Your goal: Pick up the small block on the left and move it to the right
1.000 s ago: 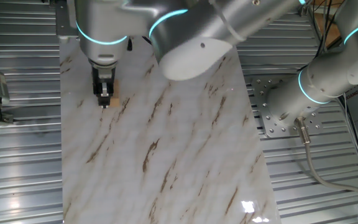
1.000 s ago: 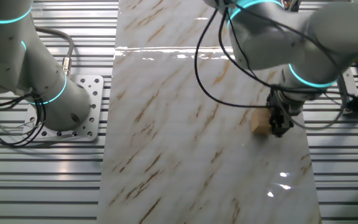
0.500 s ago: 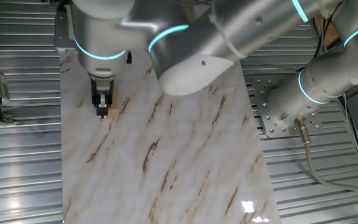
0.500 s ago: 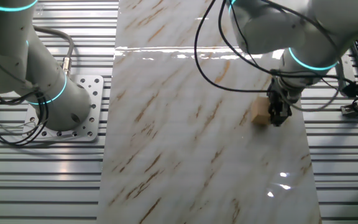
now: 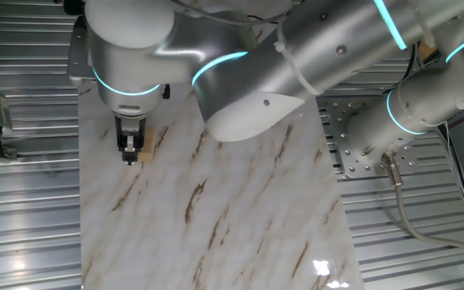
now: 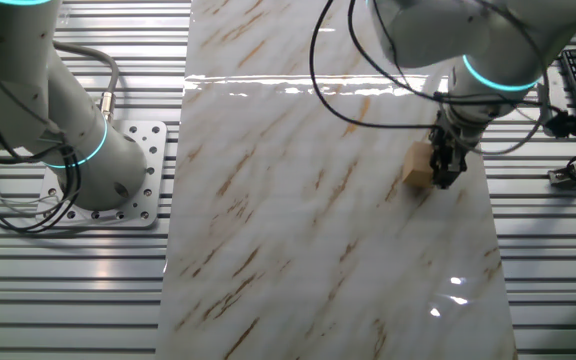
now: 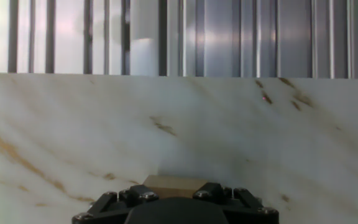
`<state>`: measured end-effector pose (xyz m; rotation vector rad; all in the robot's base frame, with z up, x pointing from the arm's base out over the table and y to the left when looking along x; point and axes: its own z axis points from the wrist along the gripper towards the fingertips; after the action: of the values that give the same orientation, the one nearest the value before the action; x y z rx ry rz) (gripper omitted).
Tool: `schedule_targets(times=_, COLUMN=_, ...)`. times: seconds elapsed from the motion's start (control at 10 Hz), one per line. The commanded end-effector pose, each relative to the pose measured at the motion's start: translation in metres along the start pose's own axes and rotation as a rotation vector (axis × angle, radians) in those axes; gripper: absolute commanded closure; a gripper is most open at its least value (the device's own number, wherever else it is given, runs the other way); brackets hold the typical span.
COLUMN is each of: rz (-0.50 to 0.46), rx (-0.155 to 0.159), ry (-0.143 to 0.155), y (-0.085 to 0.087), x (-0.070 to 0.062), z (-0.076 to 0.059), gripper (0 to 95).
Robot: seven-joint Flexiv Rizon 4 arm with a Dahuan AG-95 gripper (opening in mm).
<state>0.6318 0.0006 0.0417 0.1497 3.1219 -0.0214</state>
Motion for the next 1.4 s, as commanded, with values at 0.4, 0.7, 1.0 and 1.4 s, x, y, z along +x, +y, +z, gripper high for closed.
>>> schedule_targets(times=0.4, rz=0.024, rx=0.003, ry=-0.003, y=0.004, x=-0.002, z=0.001, gripper=95.0)
schedule_targets(times=0.7, rz=0.037, rx=0.002, ry=-0.005, y=0.006, x=-0.006, z=0.001, gripper=95.0)
schedule_targets(times=1.0, rz=0.052, rx=-0.003, ry=-0.004, y=0.008, x=-0.009, z=0.000, gripper=95.0)
schedule_targets(times=1.4, rz=0.053, rx=-0.001, ry=-0.004, y=0.011, x=-0.013, z=-0.001, gripper=95.0)
